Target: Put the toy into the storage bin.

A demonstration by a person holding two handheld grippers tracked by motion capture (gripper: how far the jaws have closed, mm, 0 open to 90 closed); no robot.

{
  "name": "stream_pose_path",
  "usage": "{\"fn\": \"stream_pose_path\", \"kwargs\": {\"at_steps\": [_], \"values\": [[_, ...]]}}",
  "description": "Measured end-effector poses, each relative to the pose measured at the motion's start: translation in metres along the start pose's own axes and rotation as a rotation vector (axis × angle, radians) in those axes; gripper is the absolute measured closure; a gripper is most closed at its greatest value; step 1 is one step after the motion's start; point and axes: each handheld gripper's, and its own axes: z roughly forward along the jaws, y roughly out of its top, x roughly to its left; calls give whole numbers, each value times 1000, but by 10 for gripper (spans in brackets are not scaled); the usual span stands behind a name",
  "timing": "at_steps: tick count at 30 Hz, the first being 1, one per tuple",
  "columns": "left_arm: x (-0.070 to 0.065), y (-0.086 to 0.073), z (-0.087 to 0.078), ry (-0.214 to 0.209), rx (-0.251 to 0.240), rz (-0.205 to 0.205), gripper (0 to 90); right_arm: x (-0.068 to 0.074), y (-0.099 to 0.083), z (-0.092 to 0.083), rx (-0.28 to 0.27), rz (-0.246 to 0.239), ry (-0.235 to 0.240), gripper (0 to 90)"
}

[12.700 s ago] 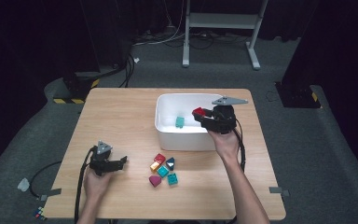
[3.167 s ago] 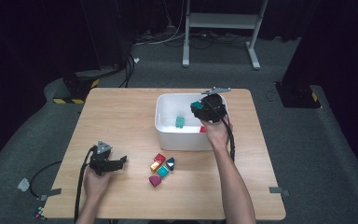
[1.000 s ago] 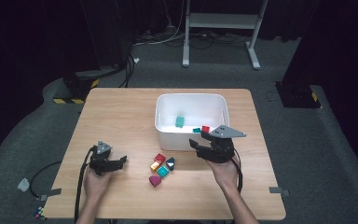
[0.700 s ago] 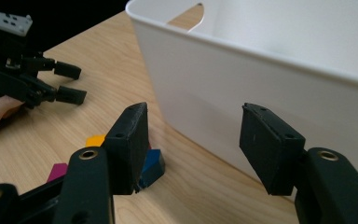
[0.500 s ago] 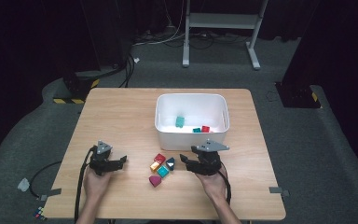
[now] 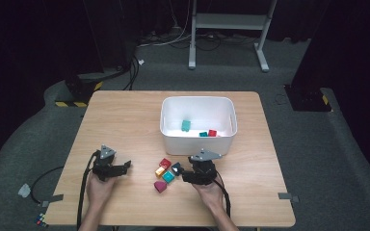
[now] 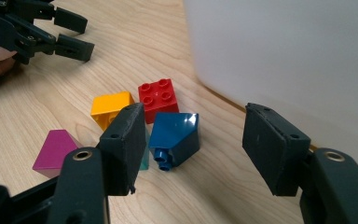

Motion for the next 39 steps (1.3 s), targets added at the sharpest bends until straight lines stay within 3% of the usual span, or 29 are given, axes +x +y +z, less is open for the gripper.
{"fn": "stream_pose_path", "kwargs": {"at_steps": [21, 39], "values": [[0, 0, 0, 0, -1, -1, 198, 10, -1, 33, 64, -21, 9, 399], [0, 0, 0, 0, -1, -1, 198, 10, -6, 44, 102, -37, -31, 549]]}}
